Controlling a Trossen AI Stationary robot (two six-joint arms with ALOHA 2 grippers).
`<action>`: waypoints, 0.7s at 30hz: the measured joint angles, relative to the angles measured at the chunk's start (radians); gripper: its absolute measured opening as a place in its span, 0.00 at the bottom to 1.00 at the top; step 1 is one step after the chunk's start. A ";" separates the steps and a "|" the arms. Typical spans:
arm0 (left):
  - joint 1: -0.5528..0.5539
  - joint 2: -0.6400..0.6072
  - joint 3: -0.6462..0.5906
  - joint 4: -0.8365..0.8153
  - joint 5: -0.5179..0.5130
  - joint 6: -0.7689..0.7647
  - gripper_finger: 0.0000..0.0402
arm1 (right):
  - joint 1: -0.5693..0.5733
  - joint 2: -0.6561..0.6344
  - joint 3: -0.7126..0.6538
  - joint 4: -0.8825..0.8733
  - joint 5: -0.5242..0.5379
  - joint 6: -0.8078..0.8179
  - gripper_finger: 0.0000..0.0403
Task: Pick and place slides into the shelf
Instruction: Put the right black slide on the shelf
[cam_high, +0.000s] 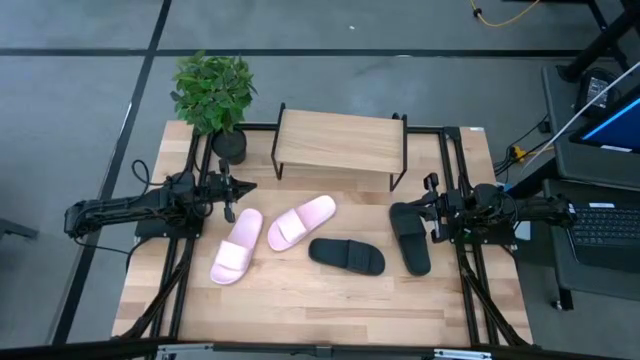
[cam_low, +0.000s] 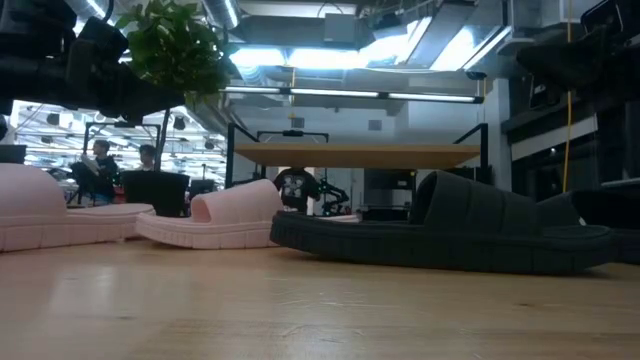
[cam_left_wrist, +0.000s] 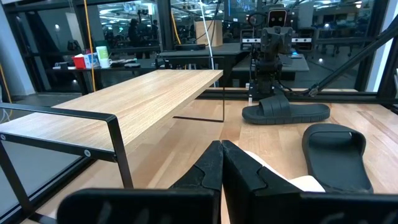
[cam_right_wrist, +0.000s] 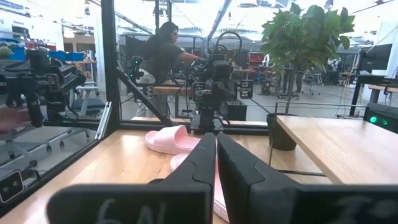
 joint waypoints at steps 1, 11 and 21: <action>0.000 0.000 0.000 0.000 0.000 0.000 0.00 | 0.000 0.000 0.000 0.000 0.000 0.003 0.05; 0.000 0.000 0.000 0.000 0.000 -0.001 0.00 | 0.000 0.000 0.000 0.000 0.000 0.083 0.05; 0.000 0.000 0.000 0.000 0.059 -0.076 0.00 | 0.000 0.001 0.000 -0.017 -0.001 0.080 0.05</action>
